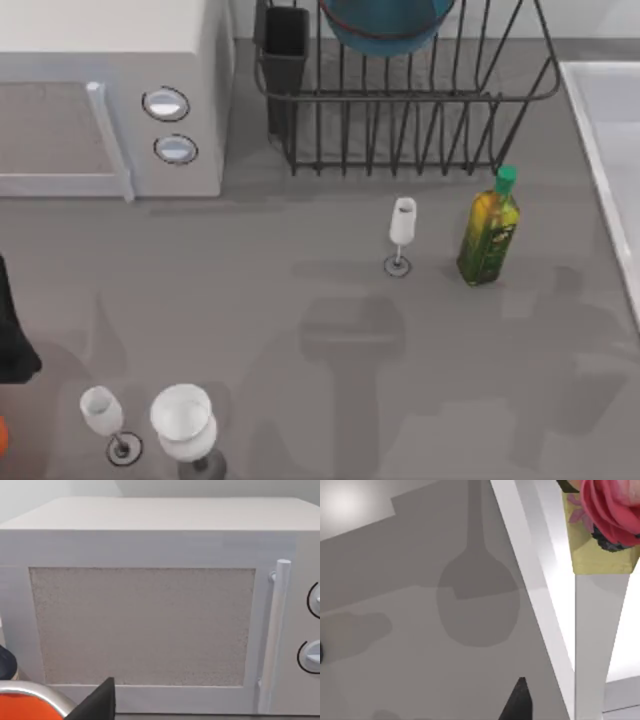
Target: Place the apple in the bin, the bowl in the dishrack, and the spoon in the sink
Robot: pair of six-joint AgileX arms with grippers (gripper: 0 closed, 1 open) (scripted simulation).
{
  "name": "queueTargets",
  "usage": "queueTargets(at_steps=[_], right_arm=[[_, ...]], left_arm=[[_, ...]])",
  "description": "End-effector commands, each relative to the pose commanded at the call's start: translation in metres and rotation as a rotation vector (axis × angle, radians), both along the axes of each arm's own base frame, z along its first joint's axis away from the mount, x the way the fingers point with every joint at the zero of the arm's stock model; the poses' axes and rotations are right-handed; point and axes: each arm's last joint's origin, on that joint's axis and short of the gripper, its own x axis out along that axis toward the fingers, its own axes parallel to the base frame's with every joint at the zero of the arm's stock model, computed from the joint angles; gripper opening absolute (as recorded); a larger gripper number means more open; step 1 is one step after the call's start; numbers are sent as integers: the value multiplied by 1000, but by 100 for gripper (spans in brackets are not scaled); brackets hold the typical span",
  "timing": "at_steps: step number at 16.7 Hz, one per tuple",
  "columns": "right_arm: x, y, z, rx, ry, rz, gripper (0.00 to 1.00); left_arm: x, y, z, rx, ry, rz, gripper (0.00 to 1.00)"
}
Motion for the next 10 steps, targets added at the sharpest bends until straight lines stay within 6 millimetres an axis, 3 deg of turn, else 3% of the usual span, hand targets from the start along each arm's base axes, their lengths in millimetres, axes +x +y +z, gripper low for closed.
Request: queueTargets(at_steps=[5, 10], right_arm=[[92, -12, 16, -9, -52, 8, 0], [153, -19, 0, -15, -92, -3, 0]], left_arm=[[0, 0, 0, 0, 0, 0, 100], [0, 0, 0, 0, 0, 0, 100]])
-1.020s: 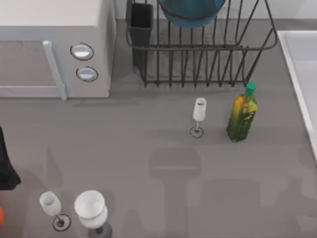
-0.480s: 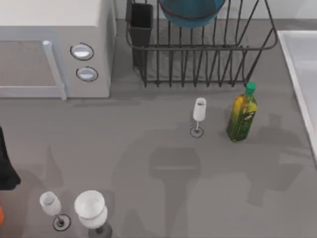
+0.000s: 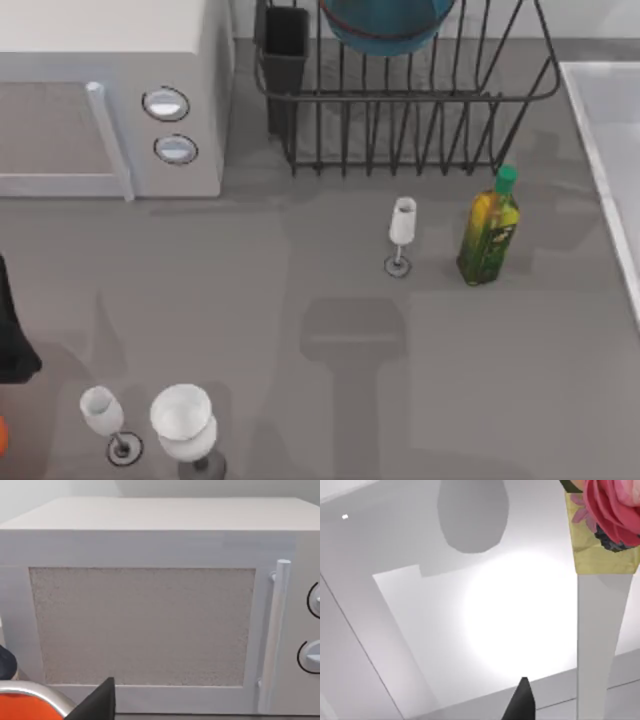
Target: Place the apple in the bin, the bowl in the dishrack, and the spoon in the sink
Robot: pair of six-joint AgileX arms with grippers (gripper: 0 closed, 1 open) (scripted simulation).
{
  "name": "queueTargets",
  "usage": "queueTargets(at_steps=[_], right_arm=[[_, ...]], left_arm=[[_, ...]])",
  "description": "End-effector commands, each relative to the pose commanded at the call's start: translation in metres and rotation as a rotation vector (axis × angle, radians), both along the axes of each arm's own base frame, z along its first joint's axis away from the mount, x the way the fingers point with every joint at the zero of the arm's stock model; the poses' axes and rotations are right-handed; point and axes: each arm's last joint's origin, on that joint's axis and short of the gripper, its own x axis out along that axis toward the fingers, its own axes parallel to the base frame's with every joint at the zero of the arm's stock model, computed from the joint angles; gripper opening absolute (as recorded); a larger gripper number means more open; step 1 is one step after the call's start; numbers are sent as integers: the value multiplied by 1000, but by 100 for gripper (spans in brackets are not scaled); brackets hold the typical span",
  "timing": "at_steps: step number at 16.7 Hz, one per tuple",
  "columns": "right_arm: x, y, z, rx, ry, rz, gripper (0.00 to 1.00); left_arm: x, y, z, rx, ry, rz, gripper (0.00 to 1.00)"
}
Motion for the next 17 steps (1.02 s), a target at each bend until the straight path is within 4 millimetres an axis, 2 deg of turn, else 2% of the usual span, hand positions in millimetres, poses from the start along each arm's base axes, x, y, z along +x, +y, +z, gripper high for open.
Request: queueTargets(at_steps=[3, 7, 17], right_arm=[[18, -2, -17, -1, -9, -13, 0], [27, -2, -34, 0, -2, -25, 0], [30, -3, -44, 0, -3, -28, 0]], left_arm=[[0, 0, 0, 0, 0, 0, 100], [0, 0, 0, 0, 0, 0, 100], [0, 0, 0, 0, 0, 0, 100]])
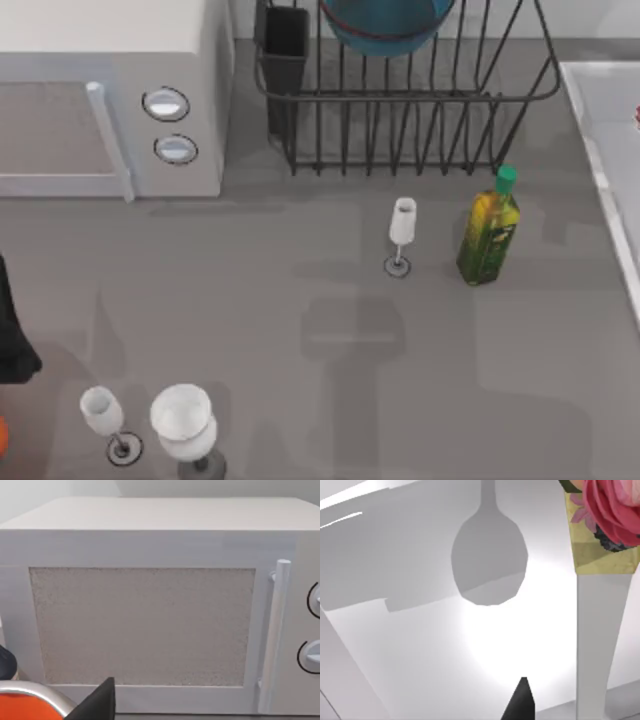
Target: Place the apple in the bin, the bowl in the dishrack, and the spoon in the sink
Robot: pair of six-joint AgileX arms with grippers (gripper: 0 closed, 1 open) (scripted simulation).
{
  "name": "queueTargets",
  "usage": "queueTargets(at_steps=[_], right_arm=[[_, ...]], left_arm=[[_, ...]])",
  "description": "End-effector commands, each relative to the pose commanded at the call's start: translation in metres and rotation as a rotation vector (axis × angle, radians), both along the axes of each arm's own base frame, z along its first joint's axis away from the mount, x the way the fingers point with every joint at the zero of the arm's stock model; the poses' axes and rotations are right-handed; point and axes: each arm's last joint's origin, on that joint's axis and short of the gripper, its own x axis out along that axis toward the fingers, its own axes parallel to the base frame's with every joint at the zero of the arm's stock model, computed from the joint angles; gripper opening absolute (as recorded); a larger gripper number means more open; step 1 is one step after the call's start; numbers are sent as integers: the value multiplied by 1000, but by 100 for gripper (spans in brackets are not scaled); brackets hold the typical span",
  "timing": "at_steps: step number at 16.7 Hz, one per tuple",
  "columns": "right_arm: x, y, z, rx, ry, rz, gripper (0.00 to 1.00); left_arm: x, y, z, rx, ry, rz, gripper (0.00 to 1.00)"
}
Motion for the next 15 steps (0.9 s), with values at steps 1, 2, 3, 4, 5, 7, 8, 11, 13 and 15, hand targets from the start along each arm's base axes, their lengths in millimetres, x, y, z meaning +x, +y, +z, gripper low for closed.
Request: queueTargets(at_steps=[1, 2, 3, 4, 5, 7, 8, 11, 13, 15], right_arm=[[1, 0, -3, 0, -1, 0, 0], [1, 0, -7, 0, -1, 0, 0], [1, 0, -11, 0, -1, 0, 0], [1, 0, -16, 0, -1, 0, 0], [0, 0, -21, 0, -1, 0, 0], [-1, 0, -29, 0, 0, 2, 0], [-1, 0, -32, 0, 0, 2, 0], [-3, 0, -36, 0, 1, 3, 0], [-3, 0, -36, 0, 1, 3, 0], [-3, 0, -36, 0, 1, 3, 8]], left_arm=[[0, 0, 0, 0, 0, 0, 100], [0, 0, 0, 0, 0, 0, 100], [0, 0, 0, 0, 0, 0, 100], [0, 0, 0, 0, 0, 0, 100], [0, 0, 0, 0, 0, 0, 100], [0, 0, 0, 0, 0, 0, 100], [0, 0, 0, 0, 0, 0, 100], [0, 0, 0, 0, 0, 0, 100], [0, 0, 0, 0, 0, 0, 100], [0, 0, 0, 0, 0, 0, 100]])
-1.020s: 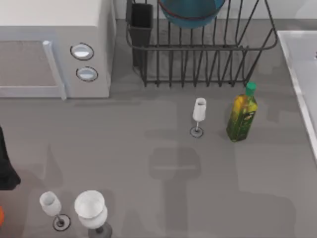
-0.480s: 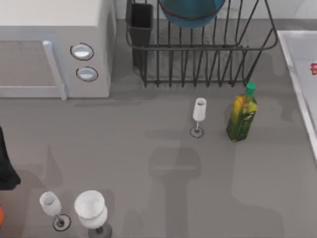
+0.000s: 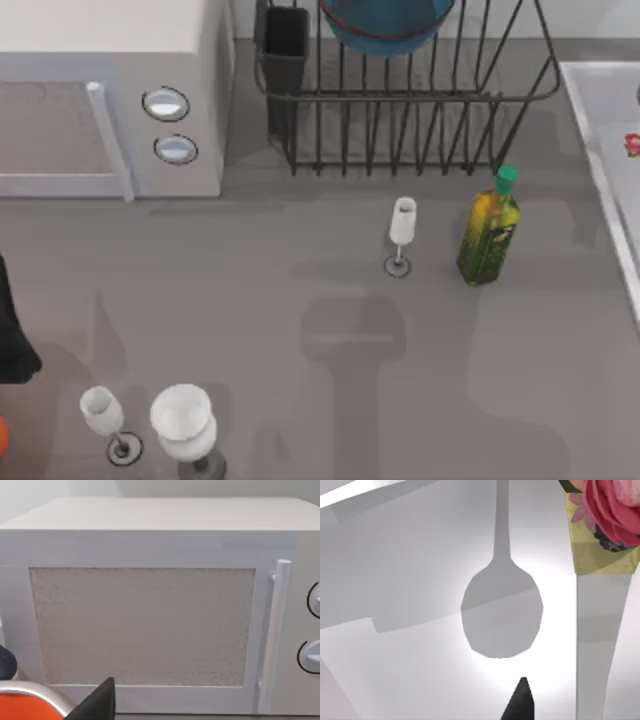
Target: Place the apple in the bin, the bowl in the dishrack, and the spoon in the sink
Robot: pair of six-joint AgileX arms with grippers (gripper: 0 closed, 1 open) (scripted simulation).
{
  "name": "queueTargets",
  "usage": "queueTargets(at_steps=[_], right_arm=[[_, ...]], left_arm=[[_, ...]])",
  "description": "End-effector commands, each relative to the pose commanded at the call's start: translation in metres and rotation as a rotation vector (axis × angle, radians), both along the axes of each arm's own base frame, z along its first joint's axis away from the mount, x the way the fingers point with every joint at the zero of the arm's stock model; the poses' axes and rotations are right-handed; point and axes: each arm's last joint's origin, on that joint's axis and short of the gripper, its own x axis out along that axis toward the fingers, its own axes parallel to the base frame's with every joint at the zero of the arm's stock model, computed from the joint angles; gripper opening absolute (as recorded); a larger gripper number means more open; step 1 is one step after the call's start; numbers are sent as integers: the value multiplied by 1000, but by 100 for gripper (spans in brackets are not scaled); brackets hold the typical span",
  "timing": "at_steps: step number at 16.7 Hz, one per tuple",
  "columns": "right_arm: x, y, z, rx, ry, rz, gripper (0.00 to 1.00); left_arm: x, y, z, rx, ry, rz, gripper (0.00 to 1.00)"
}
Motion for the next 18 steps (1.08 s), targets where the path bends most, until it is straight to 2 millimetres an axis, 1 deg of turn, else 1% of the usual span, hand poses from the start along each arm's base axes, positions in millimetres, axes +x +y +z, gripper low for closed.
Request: queueTargets(at_steps=[12, 13, 18], right_arm=[[0, 0, 0, 0, 0, 0, 98], [0, 0, 0, 0, 0, 0, 100], [0, 0, 0, 0, 0, 0, 100]], left_arm=[[0, 0, 0, 0, 0, 0, 100], [0, 0, 0, 0, 0, 0, 100], [0, 0, 0, 0, 0, 0, 100]])
